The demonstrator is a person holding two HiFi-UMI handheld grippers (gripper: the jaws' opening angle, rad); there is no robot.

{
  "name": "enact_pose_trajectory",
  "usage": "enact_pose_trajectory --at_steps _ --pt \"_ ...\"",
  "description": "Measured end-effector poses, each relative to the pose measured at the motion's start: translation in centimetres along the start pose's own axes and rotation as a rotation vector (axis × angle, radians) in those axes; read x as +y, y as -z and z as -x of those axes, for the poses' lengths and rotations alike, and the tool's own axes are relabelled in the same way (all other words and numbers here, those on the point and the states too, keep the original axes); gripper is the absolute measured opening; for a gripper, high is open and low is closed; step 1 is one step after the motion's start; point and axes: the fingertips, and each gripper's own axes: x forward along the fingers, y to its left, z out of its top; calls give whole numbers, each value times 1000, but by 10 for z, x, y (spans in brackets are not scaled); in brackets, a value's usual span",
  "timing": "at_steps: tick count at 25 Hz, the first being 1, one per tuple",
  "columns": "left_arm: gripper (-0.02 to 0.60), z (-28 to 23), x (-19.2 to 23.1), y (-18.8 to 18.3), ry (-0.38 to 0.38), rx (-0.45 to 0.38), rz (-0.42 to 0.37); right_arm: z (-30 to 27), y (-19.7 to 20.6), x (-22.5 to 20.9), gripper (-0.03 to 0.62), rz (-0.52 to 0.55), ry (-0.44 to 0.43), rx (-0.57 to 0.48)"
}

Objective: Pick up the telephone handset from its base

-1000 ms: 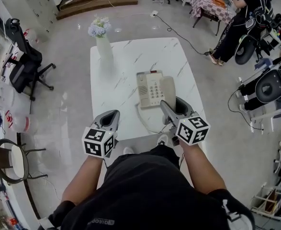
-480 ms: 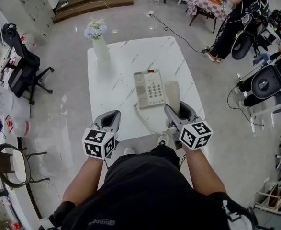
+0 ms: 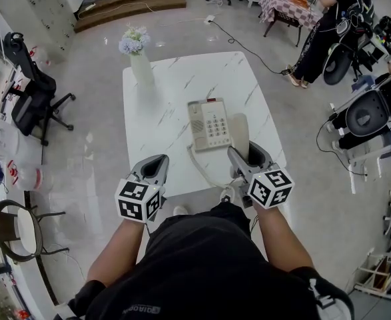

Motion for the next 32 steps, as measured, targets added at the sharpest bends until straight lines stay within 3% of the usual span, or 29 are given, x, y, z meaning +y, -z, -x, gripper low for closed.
enact_pose_trajectory --at_steps 32 --pt "2 -4 5 -9 5 -6 2 -6 0 1 216 0 -14 19"
